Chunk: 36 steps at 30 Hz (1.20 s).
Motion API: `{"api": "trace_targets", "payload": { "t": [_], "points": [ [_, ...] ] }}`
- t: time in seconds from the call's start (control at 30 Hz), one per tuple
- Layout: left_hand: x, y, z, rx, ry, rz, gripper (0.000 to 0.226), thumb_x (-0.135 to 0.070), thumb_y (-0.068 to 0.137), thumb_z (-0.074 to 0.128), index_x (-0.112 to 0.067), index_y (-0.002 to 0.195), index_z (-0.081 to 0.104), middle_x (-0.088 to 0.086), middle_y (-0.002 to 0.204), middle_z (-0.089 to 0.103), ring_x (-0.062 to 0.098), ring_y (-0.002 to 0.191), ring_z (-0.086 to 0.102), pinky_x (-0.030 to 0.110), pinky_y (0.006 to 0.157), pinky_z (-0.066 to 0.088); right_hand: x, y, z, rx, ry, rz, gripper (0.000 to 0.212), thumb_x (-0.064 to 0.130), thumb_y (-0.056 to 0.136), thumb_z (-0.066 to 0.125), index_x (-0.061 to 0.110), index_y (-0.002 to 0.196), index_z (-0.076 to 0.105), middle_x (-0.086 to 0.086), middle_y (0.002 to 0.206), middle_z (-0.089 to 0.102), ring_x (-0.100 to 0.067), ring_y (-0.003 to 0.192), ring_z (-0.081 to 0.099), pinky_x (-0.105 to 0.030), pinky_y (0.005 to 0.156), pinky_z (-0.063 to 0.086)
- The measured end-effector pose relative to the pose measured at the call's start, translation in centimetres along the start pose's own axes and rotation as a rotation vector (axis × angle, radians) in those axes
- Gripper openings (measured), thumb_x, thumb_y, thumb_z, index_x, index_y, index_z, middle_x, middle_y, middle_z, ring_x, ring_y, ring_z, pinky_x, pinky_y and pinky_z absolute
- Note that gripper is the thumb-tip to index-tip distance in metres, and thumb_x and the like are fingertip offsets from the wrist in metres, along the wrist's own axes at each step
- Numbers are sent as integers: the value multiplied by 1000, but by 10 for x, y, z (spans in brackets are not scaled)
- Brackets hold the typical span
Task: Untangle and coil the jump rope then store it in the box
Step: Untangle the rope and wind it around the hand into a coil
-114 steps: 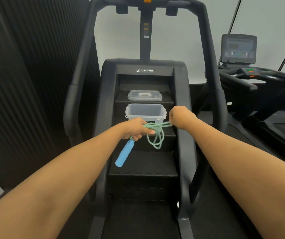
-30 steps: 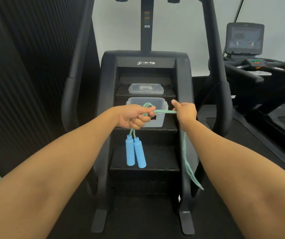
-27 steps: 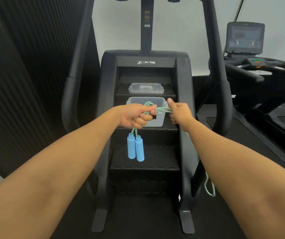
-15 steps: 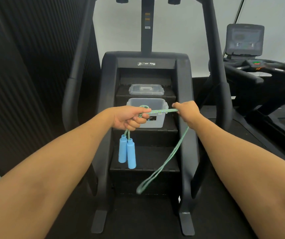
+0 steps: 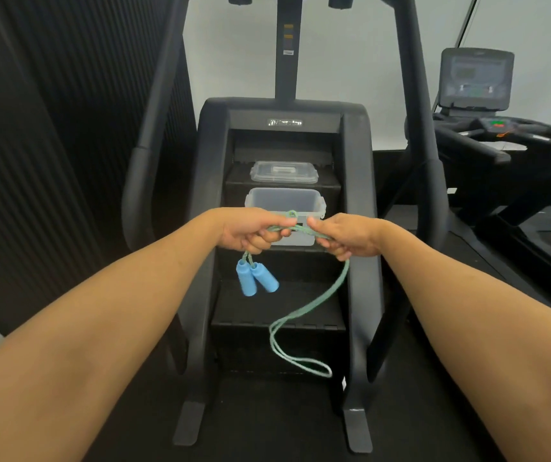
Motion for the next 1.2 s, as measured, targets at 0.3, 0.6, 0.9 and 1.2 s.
{"api": "trace_targets", "payload": {
  "t": [0.3, 0.6, 0.9, 1.2],
  "points": [
    [-7, 1, 7, 99, 131, -60, 45, -54, 104, 48, -12, 114, 63, -4, 64, 34, 7, 50, 17, 16, 43, 21, 22, 3, 18, 185, 40, -35, 29, 41, 97, 63, 13, 105, 67, 4, 66, 42, -9, 57, 31, -21, 55, 32],
    [-6, -2, 7, 114, 41, -59, 37, -40, 106, 51, -13, 127, 66, -6, 63, 37, 5, 45, 25, 14, 41, 27, 19, -6, -1, 99, 12, -79, 37, 30, 94, 70, -2, 113, 67, 3, 60, 37, -12, 55, 25, -26, 55, 25],
    [-5, -5, 5, 203, -79, -101, 27, -23, 108, 53, -23, 129, 69, -4, 66, 37, 7, 51, 17, 12, 41, 26, 11, -7, -11, 21, 178, -153, 30, 10, 99, 61, -7, 124, 66, -5, 90, 65, -9, 66, 46, -22, 63, 39],
    [-12, 3, 17, 216, -106, -111, 37, -28, 110, 42, -9, 141, 47, -2, 77, 43, 3, 44, 27, 12, 38, 28, 24, -2, 0, -115, 131, -30, 16, 15, 101, 54, 7, 101, 68, -9, 85, 68, -16, 72, 62, -30, 70, 53]
  ]
}}
Point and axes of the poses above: each hand's wrist, its own y-axis towards the middle knuckle, its own z-axis out of the palm, x = y × z, the point moved 1 cm from there along y, towards the middle knuckle
